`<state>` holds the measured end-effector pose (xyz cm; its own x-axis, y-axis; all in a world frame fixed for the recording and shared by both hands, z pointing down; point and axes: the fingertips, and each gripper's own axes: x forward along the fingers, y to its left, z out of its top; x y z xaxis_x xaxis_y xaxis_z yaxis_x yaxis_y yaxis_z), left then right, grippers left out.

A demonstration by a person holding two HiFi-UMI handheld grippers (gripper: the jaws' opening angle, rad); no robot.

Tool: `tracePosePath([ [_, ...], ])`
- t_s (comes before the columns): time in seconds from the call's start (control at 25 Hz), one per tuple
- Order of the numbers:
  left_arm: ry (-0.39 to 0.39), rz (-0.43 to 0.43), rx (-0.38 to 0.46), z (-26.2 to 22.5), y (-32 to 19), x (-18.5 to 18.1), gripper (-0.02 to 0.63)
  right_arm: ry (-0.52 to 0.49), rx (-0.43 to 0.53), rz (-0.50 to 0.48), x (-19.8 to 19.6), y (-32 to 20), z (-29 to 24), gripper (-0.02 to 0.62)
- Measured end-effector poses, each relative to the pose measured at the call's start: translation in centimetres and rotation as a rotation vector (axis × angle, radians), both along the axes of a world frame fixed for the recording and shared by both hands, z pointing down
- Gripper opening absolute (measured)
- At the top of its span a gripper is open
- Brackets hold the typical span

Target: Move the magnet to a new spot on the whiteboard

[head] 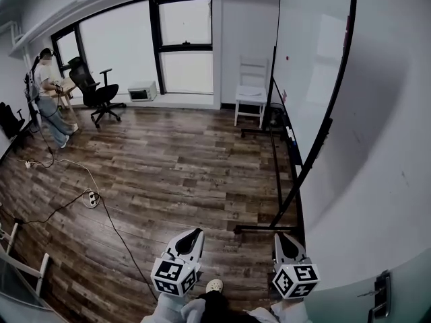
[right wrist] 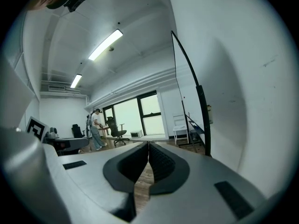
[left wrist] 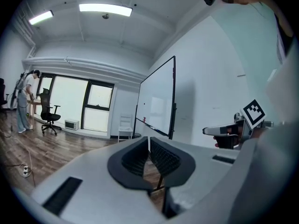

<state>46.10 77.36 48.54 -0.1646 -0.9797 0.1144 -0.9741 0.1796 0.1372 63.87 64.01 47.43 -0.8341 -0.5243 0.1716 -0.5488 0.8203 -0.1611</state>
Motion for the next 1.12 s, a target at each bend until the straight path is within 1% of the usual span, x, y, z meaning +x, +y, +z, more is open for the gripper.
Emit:
tracePosePath([
  [0.24,0.008,0.018,0.001,0.2,-2.9,-4.8,0.021,0.010,0.012,0.028,-4.1,-2.8,-0.3,0.028],
  [0.64,0.023,0.042,0.007,0.8,-6.2,-11.2,0.021,0.021,0.012,0.066,-9.7,-5.9,0.3,0.028],
  [0.88,0.024,0.020,0.003,1.1,-6.9,-14.4,0.023,0.019,0.003,0.082,-12.1,-7.1,0.8,0.028],
  [0.92,0.028,0.018,-0.001,1.2,-6.9,-14.8,0.052,0.021,0.000,0.083,-12.4,-7.2,0.8,0.028],
  [0.96,0.032,0.018,-0.005,1.2,-6.8,-15.2,0.109,0.024,-0.002,0.081,-12.7,-7.2,0.8,0.028],
  [1.0,0.035,0.016,-0.008,1.3,-6.5,-15.5,0.143,0.027,-0.004,0.078,-13.0,-7.1,0.9,0.028],
  [1.12,0.036,-0.011,-0.015,1.7,-5.8,-16.7,0.158,0.040,-0.011,0.069,-13.9,-6.9,1.3,0.028],
])
